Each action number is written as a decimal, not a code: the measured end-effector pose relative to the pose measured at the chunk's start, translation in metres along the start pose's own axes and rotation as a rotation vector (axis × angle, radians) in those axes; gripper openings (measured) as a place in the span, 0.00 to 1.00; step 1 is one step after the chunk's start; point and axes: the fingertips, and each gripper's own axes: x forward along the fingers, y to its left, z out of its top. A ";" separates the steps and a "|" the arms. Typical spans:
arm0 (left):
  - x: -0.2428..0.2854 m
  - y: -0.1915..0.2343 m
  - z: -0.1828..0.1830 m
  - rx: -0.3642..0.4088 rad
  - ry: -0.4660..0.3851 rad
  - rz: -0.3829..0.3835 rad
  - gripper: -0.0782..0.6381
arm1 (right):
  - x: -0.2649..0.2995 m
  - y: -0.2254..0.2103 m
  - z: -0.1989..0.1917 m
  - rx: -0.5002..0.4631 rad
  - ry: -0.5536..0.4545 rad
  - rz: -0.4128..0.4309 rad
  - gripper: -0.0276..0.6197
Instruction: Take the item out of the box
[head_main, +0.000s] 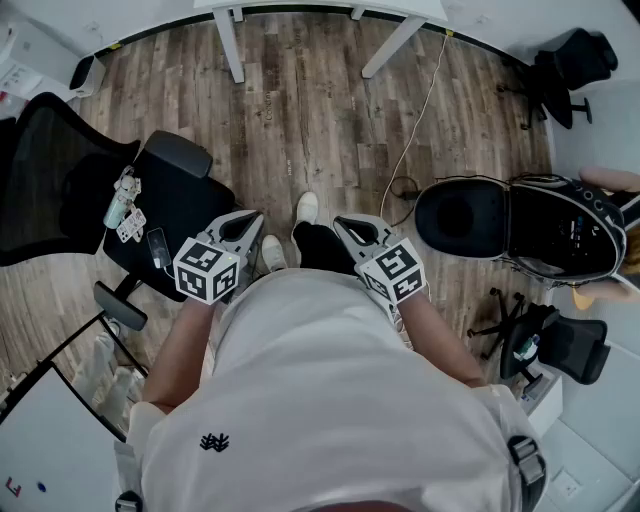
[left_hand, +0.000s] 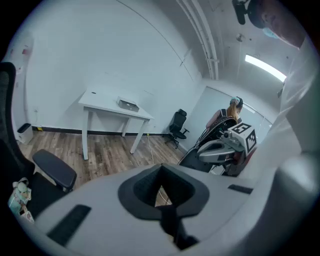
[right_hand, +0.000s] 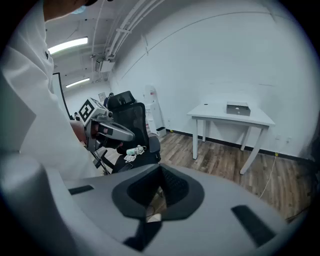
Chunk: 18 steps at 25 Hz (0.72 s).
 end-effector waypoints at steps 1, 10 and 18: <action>0.006 0.001 0.006 0.005 0.001 -0.001 0.12 | 0.002 -0.006 0.003 0.003 -0.005 -0.001 0.05; 0.056 0.007 0.063 0.065 0.025 0.007 0.12 | 0.013 -0.078 0.035 0.006 -0.055 -0.014 0.05; 0.102 0.017 0.122 0.118 0.046 0.033 0.12 | 0.021 -0.147 0.062 0.046 -0.129 -0.008 0.05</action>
